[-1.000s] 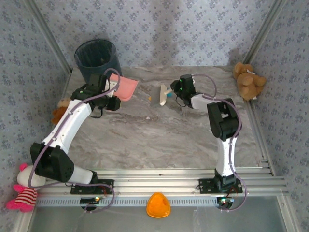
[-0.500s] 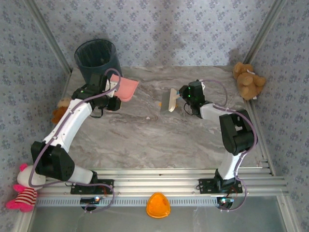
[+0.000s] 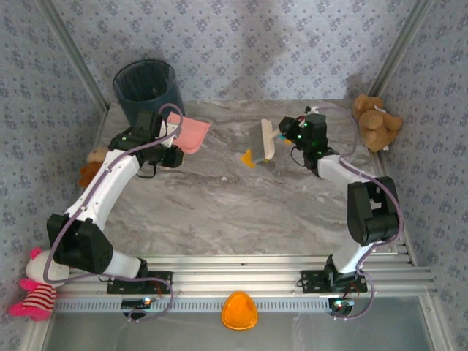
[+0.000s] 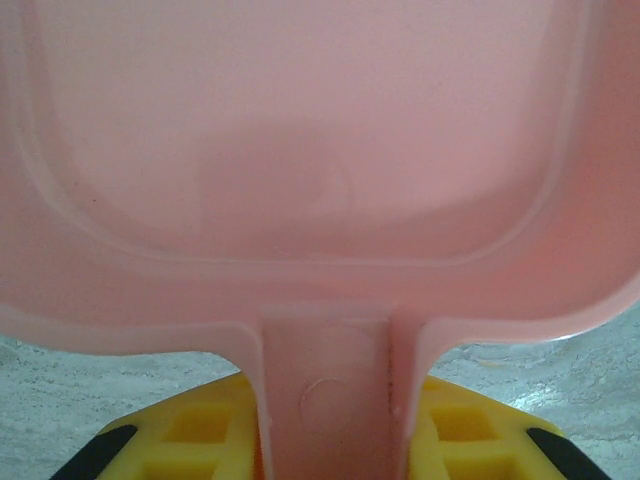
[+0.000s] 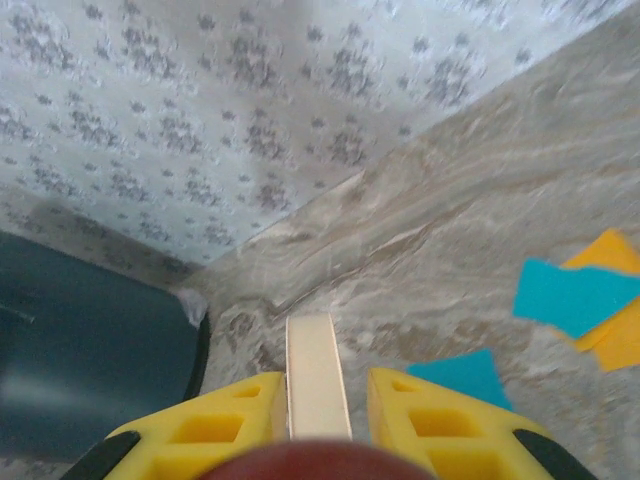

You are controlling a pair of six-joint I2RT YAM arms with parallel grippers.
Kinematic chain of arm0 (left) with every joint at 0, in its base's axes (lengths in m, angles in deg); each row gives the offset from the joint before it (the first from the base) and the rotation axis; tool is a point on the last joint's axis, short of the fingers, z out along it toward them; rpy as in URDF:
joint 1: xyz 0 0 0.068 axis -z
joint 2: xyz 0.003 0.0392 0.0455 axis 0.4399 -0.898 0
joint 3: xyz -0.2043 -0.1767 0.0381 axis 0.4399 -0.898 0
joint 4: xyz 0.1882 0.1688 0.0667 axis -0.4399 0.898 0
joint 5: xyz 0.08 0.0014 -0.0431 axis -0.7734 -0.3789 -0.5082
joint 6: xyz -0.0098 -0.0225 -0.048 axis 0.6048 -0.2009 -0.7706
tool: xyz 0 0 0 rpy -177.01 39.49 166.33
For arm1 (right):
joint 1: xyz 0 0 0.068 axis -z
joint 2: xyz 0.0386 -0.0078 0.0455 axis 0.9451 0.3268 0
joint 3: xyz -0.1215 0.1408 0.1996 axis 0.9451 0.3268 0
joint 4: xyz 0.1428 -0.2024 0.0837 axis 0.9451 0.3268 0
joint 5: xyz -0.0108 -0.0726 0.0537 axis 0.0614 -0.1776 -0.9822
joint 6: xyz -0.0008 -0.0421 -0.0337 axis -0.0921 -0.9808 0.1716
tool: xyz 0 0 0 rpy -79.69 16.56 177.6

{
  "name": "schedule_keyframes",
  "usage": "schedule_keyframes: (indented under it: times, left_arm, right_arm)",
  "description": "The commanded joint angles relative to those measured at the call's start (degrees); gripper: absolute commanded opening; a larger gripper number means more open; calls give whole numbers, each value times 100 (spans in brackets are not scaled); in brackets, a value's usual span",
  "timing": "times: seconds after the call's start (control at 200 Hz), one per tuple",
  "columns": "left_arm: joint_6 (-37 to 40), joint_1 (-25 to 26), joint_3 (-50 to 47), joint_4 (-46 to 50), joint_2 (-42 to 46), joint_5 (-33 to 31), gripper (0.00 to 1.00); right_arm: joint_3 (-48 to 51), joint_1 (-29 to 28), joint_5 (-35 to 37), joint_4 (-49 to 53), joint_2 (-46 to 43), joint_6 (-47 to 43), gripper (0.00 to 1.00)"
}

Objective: Sweep away the paper scraps from the table

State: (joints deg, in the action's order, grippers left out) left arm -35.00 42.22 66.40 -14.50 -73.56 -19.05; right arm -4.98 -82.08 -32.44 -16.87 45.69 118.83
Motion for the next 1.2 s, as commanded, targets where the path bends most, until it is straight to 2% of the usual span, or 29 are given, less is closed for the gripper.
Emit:
schedule_keyframes:
  times: [0.0,0.285,0.61,0.805,1.194]
  left_arm:
    - [75,-12,116,94,-20,45,0]
    - [95,-12,109,111,-49,29,0]
    - [101,5,127,120,-85,11,0]
    - [109,14,129,129,-102,10,0]
    - [126,49,140,171,-202,-36,0]
  right_arm:
    - [-241,289,56,312,-253,-464,0]
    - [-177,895,455,646,-506,-1247,0]
    - [-688,1097,1457,1457,-468,-2476,0]
    - [-1398,1091,1980,1852,-54,-3166,0]
    - [-2505,687,3107,1657,1291,-4843,0]
